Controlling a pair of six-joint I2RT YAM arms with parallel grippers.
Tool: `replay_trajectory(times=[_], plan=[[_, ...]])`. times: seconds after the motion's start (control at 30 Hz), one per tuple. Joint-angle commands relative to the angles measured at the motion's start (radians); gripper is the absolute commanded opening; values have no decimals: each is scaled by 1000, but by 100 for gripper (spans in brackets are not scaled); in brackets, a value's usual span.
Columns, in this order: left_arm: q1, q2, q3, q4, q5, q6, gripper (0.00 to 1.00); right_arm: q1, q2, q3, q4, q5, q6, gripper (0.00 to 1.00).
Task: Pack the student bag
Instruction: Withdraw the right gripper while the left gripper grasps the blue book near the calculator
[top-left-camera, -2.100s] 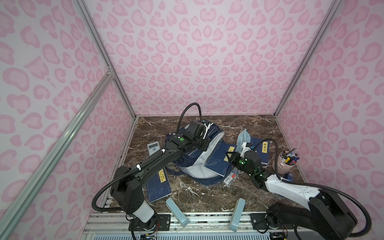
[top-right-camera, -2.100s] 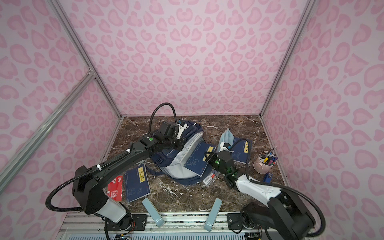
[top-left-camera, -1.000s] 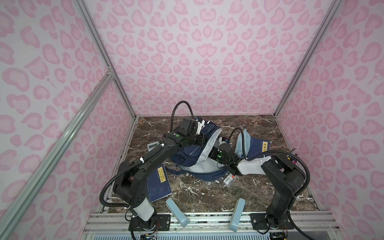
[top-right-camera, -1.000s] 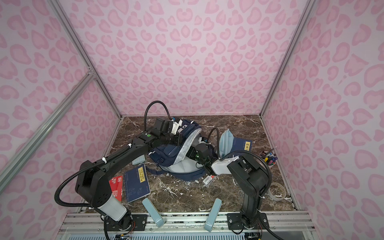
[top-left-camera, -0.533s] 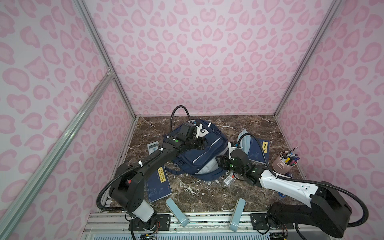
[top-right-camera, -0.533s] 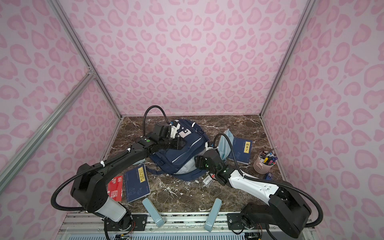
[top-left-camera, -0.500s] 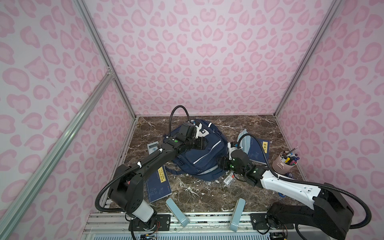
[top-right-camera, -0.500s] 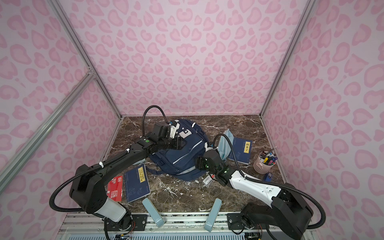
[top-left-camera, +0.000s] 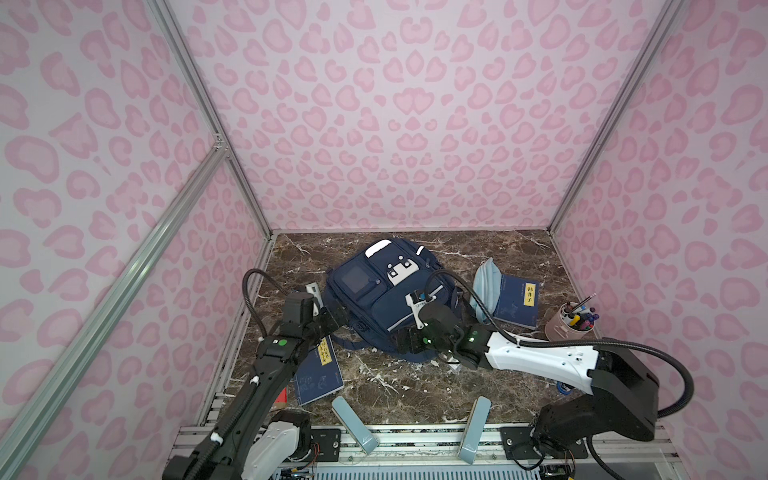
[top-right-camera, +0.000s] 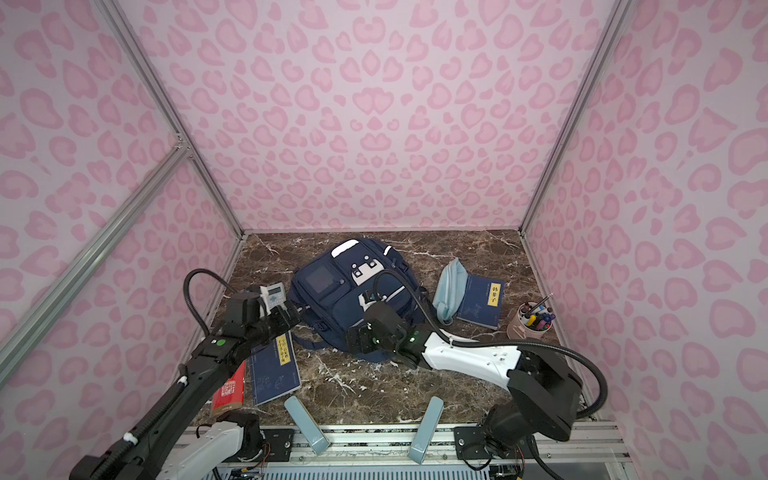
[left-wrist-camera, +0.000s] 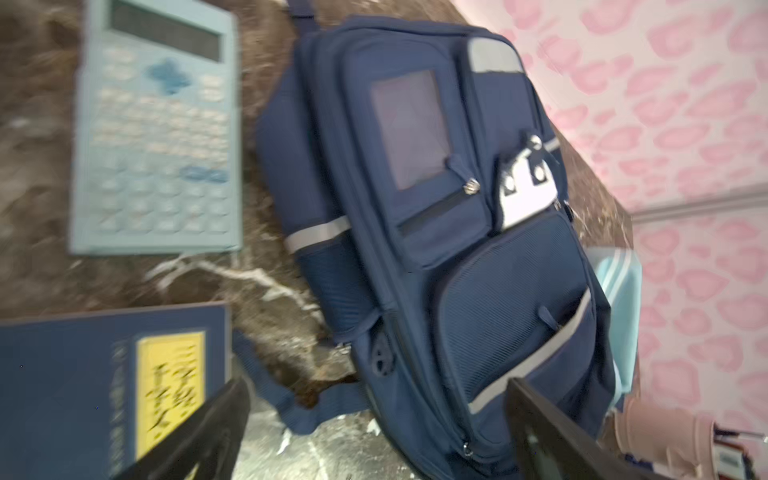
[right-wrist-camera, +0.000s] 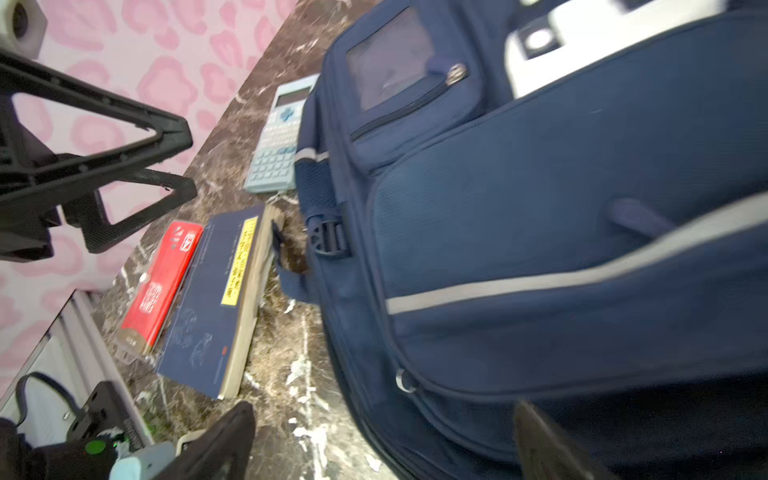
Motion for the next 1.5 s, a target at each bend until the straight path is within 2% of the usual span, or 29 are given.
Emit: replay_trajectory(times=[0.0,0.1,0.2,0.27,0.37,0.7,0.83,0.9,0.97,1.2,1.23,1.37,1.47], plan=[[94,-109,-66,-115,-59,-96,99,44,114,96,47,-117,-28,95],[143,-164,-96,-219,-171,-113,97,82,259,211,58,-191,1,85],[158,-184,-90,-283,-260,-147,96,113,366,272,131,-234,47,82],[165,-197,-109,-275,-245,-176,95,125,427,335,103,-243,59,82],[172,-198,-161,-237,-260,-203,92,127,524,427,76,-272,62,75],[208,-79,-265,-18,-175,-193,86,104,717,606,75,-338,99,63],[213,-58,-298,17,-186,-175,81,90,780,655,81,-363,123,55],[217,-50,-320,47,-158,-180,80,84,799,673,73,-358,127,52],[217,-44,-340,81,-134,-189,78,80,814,671,103,-362,150,45],[217,-33,-348,107,-107,-176,76,68,820,683,130,-371,167,3],[219,-38,-348,108,-102,-174,76,68,811,682,127,-370,159,0],[219,-87,-351,162,-27,-157,77,67,746,657,124,-369,143,0],[219,-163,-282,132,32,-58,80,57,639,588,161,-347,143,0]])
